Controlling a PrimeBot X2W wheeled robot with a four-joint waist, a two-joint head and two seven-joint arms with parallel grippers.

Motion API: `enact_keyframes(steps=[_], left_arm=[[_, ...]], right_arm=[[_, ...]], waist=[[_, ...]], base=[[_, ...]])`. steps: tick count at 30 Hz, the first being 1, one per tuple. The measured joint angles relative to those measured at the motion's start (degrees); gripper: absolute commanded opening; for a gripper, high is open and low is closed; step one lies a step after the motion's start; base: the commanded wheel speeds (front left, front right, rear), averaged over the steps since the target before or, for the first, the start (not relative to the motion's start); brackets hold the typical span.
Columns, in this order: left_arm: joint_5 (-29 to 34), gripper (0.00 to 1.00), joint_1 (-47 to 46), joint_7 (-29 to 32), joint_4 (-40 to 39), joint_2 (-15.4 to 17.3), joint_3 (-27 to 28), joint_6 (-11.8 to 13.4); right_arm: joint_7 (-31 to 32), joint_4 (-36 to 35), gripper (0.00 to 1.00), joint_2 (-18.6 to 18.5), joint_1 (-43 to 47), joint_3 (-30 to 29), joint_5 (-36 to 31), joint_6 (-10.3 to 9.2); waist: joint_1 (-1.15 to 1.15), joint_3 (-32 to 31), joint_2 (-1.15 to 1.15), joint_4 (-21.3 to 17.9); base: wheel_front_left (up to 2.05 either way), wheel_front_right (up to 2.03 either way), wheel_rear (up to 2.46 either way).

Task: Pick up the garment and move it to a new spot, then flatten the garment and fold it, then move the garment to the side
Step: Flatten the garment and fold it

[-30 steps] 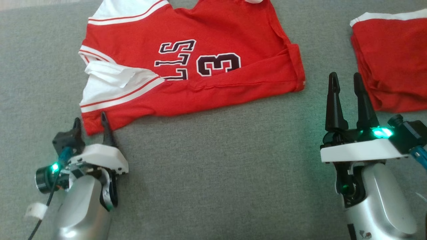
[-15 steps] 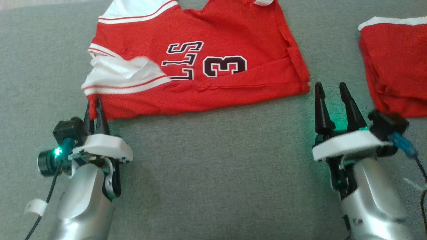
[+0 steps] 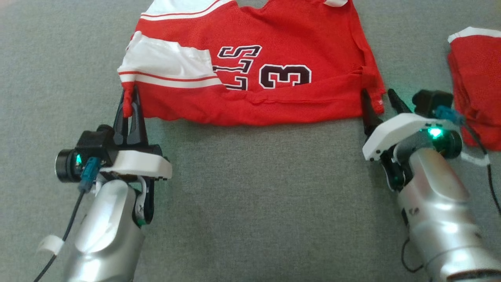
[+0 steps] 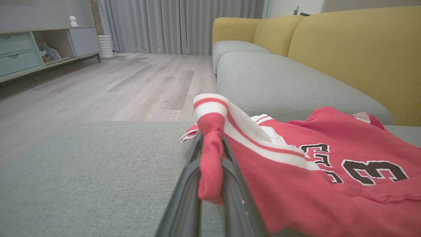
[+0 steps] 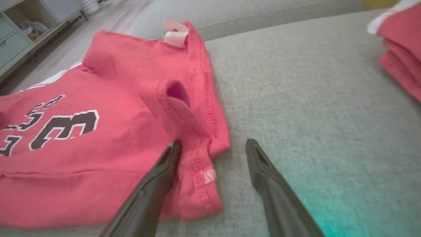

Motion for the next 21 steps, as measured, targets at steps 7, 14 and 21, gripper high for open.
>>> enact_keyframes(steps=[7,14,21], left_arm=[[0.4,0.00,0.1,-0.3,-0.3,-0.3,-0.7,0.0],[0.4,0.00,0.2,-0.3,0.8,-0.3,-0.8,0.0],[0.3,0.00,3.7,1.1,3.0,0.3,-1.0,0.0]], right_arm=[[1.8,6.3,0.98,-0.7,-5.5,3.7,-3.7,0.00],[1.3,8.5,0.00,-0.5,-5.9,6.0,-4.7,0.00],[-2.6,9.2,0.00,-0.5,-2.4,5.8,-3.4,0.00]], waist=[[0.00,0.0,0.00,0.9],[0.00,-1.3,0.00,1.1],[0.00,-4.5,0.00,-0.1]], base=[[0.00,0.00,0.00],[0.00,0.00,0.00],[0.00,0.00,0.00]])
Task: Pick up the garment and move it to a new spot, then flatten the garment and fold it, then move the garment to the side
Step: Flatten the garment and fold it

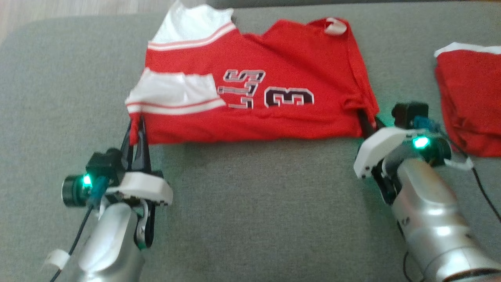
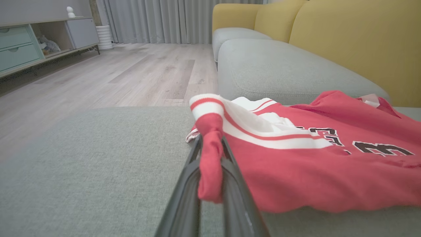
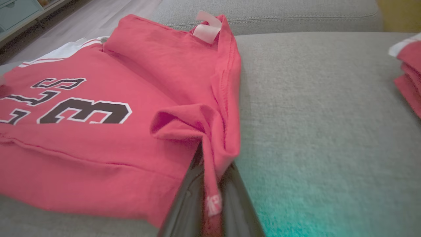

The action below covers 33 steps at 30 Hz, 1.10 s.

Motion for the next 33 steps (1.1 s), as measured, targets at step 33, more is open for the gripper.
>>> enact_keyframes(steps=[33], left_arm=[[-1.5,0.00,23.8,18.9,-14.8,6.5,-7.2,0.6]], right_arm=[[18.2,-28.4,0.00,0.6,30.2,-6.7,-1.3,0.00]], waist=[[0.00,-15.4,0.00,-2.1]], base=[[0.00,0.00,0.00]])
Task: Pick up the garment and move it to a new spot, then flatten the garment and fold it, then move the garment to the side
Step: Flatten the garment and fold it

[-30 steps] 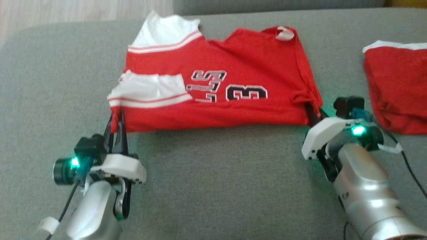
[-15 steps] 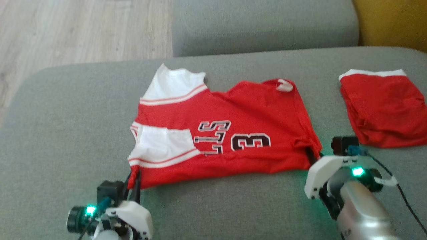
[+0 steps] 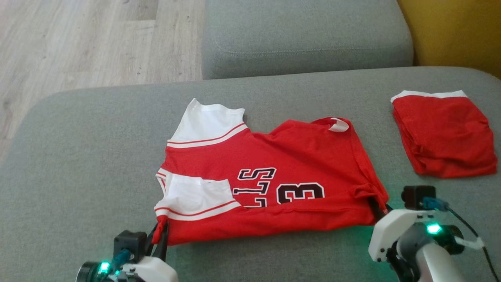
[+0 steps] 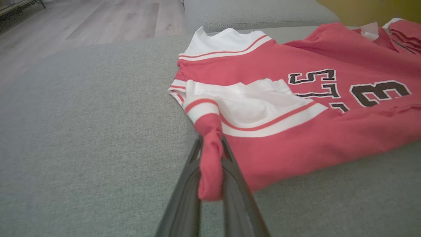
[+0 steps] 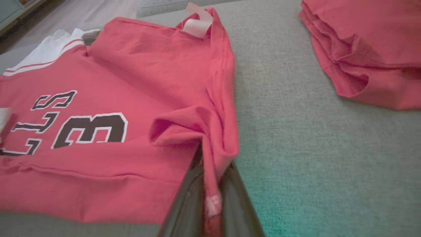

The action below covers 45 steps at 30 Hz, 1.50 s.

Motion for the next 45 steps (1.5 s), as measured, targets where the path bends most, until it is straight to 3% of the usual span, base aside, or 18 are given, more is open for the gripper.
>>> enact_keyframes(steps=[5,12,13,15,16,17,18,19,20,25,29,34,40,45], left_arm=[[0.0,0.00,0.6,1.5,-3.1,0.6,-0.1,0.8],[0.0,0.00,0.5,1.4,-4.2,0.7,0.0,1.4],[0.0,0.22,0.4,1.2,-4.2,0.7,0.0,1.4],[0.0,0.58,0.2,0.2,-4.2,0.7,0.1,1.8],[0.0,0.96,0.0,-0.1,-4.1,0.7,0.2,1.9],[0.0,1.00,-0.3,-0.2,-4.0,0.7,0.2,1.9],[0.1,1.00,-0.6,-0.6,-3.9,0.7,0.2,1.9],[0.1,1.00,-0.9,-0.9,-3.9,0.7,0.4,2.0],[0.1,1.00,-1.2,-1.4,-3.7,0.7,0.5,2.2],[0.1,1.00,-2.4,-4.7,-3.1,0.5,2.0,3.5],[0.1,1.00,-3.5,-10.2,-3.8,0.2,4.7,5.3],[-0.1,1.00,-6.9,-15.9,-6.2,0.1,6.6,4.8],[-0.2,1.00,-16.1,-15.3,-7.2,2.5,6.8,-0.3],[-2.3,1.00,-31.8,-4.8,-1.8,7.3,4.6,-10.2]], right_arm=[[2.0,-8.6,0.00,0.2,4.8,-0.8,1.6,0.00],[0.7,-14.1,0.00,0.3,6.7,-1.1,3.9,0.00],[0.1,-14.4,0.00,0.3,6.7,-1.1,4.2,0.00],[-1.3,-14.9,0.00,0.4,6.6,-1.4,4.3,0.00],[-1.8,-14.9,0.00,0.4,6.6,-1.5,4.4,0.00],[-2.3,-14.9,0.00,0.4,6.6,-1.7,4.9,0.00],[-2.8,-14.9,0.83,0.4,6.6,-1.9,5.2,0.00],[-3.3,-14.9,0.83,0.4,6.6,-2.1,5.2,0.00],[-3.7,-14.7,1.00,0.4,6.5,-2.2,5.6,0.00],[-7.4,-15.0,1.00,0.4,5.8,-2.7,7.5,0.00],[-14.0,-17.5,1.00,0.4,4.5,-2.9,9.9,0.00],[-20.3,-19.9,1.00,0.4,3.8,-2.5,11.7,0.00],[-23.3,-22.3,1.00,0.4,0.6,-2.2,11.7,0.00],[-24.0,-24.3,1.00,0.4,-3.4,-1.2,11.8,0.00]], waist=[[0.00,1.1,0.00,-0.3],[0.01,3.6,0.00,-0.9],[0.01,4.0,0.00,-0.9],[0.01,4.5,0.00,-1.0],[0.01,4.7,0.00,-1.1],[0.01,4.9,0.00,-1.1],[0.01,5.1,0.00,-1.2],[0.01,5.2,0.00,-1.2],[0.01,5.3,0.00,-1.2],[0.01,5.8,0.00,-1.2],[0.01,6.5,0.00,-1.6],[0.01,8.3,0.00,-2.1],[0.01,12.2,0.00,-3.3],[0.02,16.5,0.00,-5.1]], base=[[0.00,0.00,0.00],[0.00,0.00,0.00],[0.00,0.00,0.00],[0.00,0.00,0.00],[0.00,0.00,0.00],[0.00,0.00,0.00],[0.00,0.00,0.00],[0.00,0.00,0.00],[0.00,0.00,0.00],[0.00,0.00,0.00],[0.00,0.00,0.00],[0.00,0.00,0.00],[0.00,0.00,0.00],[0.00,0.00,0.00]])
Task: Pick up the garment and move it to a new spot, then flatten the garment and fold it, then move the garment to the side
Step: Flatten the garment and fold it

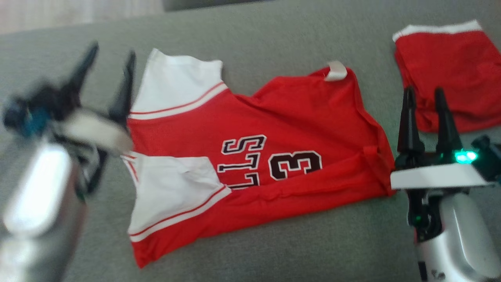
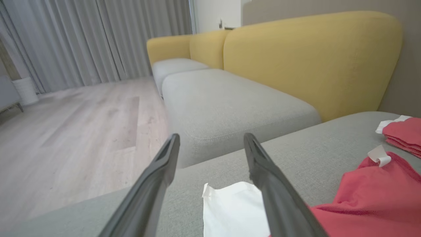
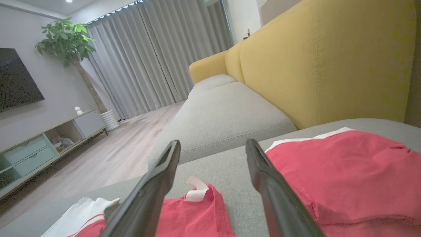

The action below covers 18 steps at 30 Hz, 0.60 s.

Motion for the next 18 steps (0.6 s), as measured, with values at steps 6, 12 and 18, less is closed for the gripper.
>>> enact_keyframes(steps=[6,12,18], left_arm=[[-6.4,1.00,-13.3,16.6,12.8,4.2,-4.9,-4.6],[-14.7,1.00,-17.5,23.6,18.4,8.4,-11.1,-4.6],[-18.1,1.00,-20.8,24.7,22.2,12.3,-15.1,-5.0]], right_arm=[[-0.5,-1.5,1.00,0.0,-3.2,2.0,1.5,0.00],[-1.4,-2.1,1.00,0.0,-3.8,3.4,2.9,0.00],[-1.6,-2.7,1.00,0.0,-4.0,3.6,3.0,0.00]], waist=[[0.01,4.9,0.00,-3.6],[0.00,8.3,0.00,-7.8],[-0.01,10.7,0.00,-10.6]], base=[[0.00,0.00,0.00],[0.00,0.00,0.00],[0.00,0.00,0.00]])
